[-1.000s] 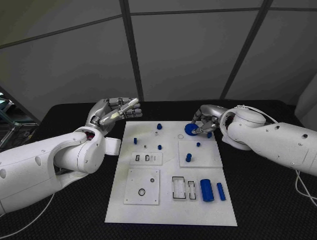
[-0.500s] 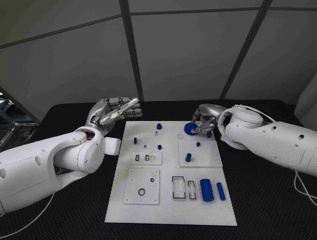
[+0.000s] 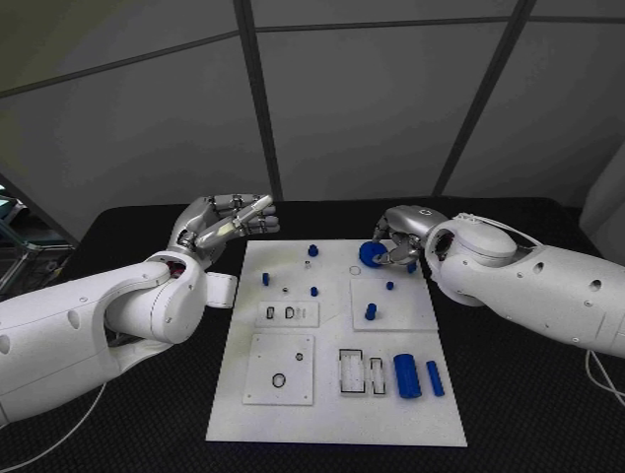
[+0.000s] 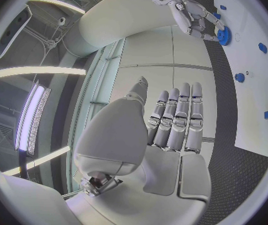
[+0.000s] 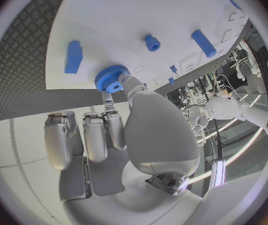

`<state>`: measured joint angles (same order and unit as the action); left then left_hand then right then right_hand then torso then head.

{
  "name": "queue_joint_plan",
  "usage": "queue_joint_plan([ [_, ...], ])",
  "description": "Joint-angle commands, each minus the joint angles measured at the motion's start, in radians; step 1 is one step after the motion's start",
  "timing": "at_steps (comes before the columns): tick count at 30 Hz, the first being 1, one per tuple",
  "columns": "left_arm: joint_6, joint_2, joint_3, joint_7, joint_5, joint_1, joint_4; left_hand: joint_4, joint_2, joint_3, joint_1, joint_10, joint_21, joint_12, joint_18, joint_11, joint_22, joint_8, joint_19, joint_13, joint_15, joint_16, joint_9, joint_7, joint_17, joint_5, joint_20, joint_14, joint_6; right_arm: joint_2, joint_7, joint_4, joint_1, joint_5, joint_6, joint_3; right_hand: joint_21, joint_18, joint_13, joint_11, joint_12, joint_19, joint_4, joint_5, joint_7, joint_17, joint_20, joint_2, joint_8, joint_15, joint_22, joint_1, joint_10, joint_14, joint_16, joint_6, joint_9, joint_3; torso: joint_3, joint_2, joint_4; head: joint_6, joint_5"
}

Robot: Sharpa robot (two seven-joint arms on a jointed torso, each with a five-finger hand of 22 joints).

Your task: Assemble the parts on the task board

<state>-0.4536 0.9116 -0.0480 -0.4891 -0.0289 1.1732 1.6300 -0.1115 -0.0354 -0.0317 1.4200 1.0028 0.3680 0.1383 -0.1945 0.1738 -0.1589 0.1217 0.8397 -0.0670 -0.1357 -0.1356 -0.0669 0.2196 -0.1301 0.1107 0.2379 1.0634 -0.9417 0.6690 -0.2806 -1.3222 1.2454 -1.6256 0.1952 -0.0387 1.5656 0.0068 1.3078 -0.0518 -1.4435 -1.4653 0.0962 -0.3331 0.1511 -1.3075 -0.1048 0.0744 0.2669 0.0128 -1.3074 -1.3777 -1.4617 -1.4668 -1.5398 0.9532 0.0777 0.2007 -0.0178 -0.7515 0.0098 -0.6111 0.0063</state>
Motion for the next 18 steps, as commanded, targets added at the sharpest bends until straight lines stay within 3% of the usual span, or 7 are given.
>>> queue_joint_plan([
  [1, 0.013, -0.001, -0.001, 0.000, -0.005, 0.001, 0.000, 0.006, 0.009, 0.002, 0.003, 0.005, -0.003, -0.005, 0.011, 0.001, 0.002, -0.005, 0.000, 0.000, 0.002, 0.005, 0.000, 0.004, -0.002, -0.005, 0.007, 0.000, -0.003, 0.010, -0.009, -0.035, 0.002, -0.041, 0.092, -0.001, 0.005, -0.007, 0.139, 0.003, -0.002, -0.106, 0.001, -0.006, -0.018, -0.198, 0.009, -0.003, -0.005, 0.005, -0.263, 0.016, -0.023, -0.090, -0.004, 0.024, 0.002, 0.006, 0.0005, 0.001, 0.0008, 0.001, 0.000],
  [10, 0.013, -0.001, -0.001, 0.000, -0.005, 0.001, -0.004, 0.007, 0.009, 0.002, 0.003, 0.004, -0.003, -0.006, 0.011, 0.001, 0.002, -0.006, 0.000, 0.000, 0.002, 0.006, 0.000, 0.004, -0.002, -0.006, 0.007, 0.000, -0.003, 0.011, -0.041, -0.126, 0.003, -0.096, 0.136, -0.002, 0.005, -0.007, 0.139, 0.002, -0.002, -0.106, 0.004, -0.005, -0.017, -0.198, 0.009, 0.002, -0.009, 0.005, -0.263, 0.026, -0.023, -0.090, -0.004, 0.024, 0.001, 0.008, 0.0001, 0.000, 0.0016, 0.005, 0.003],
  [18, 0.015, -0.002, -0.001, 0.002, -0.005, 0.001, -0.006, 0.007, 0.009, 0.002, 0.003, 0.004, -0.003, -0.006, 0.011, 0.001, 0.002, -0.006, 0.000, 0.000, 0.002, 0.006, 0.000, 0.004, -0.002, -0.006, 0.007, 0.000, -0.003, -0.060, -0.060, -0.112, 0.003, -0.145, 0.138, -0.001, 0.005, -0.007, 0.141, 0.002, -0.003, -0.106, 0.005, -0.004, -0.017, -0.197, 0.009, 0.003, -0.010, 0.005, -0.263, 0.029, -0.024, -0.090, -0.004, 0.025, 0.001, 0.010, 0.0019, -0.001, 0.0023, 0.002, 0.006],
])
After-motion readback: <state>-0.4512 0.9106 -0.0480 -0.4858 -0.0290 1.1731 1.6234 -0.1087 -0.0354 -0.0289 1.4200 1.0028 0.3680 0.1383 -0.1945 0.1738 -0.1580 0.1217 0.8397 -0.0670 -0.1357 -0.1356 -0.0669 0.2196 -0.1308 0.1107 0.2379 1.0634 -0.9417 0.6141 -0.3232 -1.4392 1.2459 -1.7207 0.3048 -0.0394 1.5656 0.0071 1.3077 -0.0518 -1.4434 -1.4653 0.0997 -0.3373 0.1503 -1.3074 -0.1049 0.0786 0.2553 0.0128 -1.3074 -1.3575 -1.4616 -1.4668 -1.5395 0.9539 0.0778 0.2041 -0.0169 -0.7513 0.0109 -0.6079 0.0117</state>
